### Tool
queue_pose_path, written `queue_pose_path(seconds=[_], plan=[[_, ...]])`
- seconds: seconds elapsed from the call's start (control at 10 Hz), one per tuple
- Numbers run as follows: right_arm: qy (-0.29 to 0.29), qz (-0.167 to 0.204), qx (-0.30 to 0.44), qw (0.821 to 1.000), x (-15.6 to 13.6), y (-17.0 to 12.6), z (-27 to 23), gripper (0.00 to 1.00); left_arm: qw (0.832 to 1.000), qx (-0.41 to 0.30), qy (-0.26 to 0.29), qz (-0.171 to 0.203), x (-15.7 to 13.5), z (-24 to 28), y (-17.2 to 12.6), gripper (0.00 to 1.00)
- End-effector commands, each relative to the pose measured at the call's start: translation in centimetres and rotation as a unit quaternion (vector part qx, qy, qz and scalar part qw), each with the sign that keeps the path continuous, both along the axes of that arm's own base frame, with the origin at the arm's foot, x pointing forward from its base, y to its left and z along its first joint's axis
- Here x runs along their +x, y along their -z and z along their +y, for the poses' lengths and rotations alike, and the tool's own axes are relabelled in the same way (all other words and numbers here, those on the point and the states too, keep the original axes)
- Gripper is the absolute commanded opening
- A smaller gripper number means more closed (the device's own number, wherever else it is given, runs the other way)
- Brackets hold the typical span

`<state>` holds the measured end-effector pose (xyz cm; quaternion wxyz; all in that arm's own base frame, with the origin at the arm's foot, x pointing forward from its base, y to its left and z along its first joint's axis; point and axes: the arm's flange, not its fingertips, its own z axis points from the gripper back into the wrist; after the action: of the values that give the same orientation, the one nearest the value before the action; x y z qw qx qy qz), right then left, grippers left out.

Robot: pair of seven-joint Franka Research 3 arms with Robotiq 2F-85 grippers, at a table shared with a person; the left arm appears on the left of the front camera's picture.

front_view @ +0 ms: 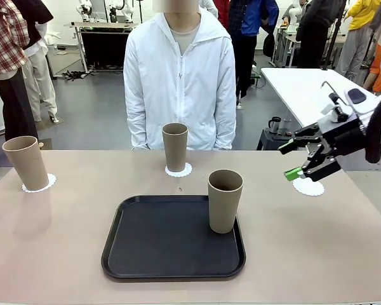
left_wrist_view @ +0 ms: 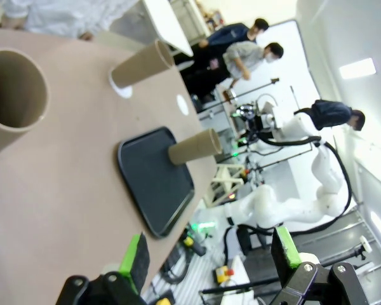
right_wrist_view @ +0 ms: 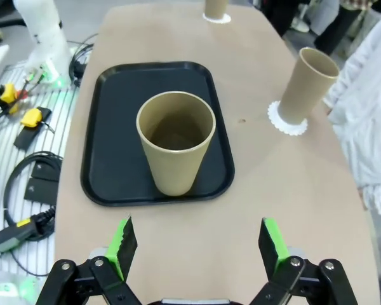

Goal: Place coasters on the table and set cups on them.
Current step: Take one Reusable plastic cup from the Flat Tray and place it on a coaster set by the human.

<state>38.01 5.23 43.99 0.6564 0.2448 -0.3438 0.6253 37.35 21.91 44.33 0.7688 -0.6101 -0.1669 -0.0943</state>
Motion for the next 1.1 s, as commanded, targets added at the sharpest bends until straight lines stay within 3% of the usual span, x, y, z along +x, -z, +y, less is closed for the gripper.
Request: queue_pose_path(seconds=[0.0, 0.3, 1.0], plan=[[-0.017, -0.006, -0.001, 1.0, 2.8, 1.4, 1.6, 1.0, 1.0, 0.0, -0.005, 0.003, -0.1, 0.1, -0.1, 1.0], [-0.019, 0.017, -0.014, 1.0, 4.4, 4.2, 3.1, 1.0, 1.0, 0.0, -0.005, 0.003, -0.1, 0.1, -0.1, 1.0], [-0.022, 0.034, -0.022, 0.999, 3.9, 4.3, 3.1, 1.0, 1.0, 0.0, -0.005, 0.003, -0.1, 0.1, -0.1, 1.0]])
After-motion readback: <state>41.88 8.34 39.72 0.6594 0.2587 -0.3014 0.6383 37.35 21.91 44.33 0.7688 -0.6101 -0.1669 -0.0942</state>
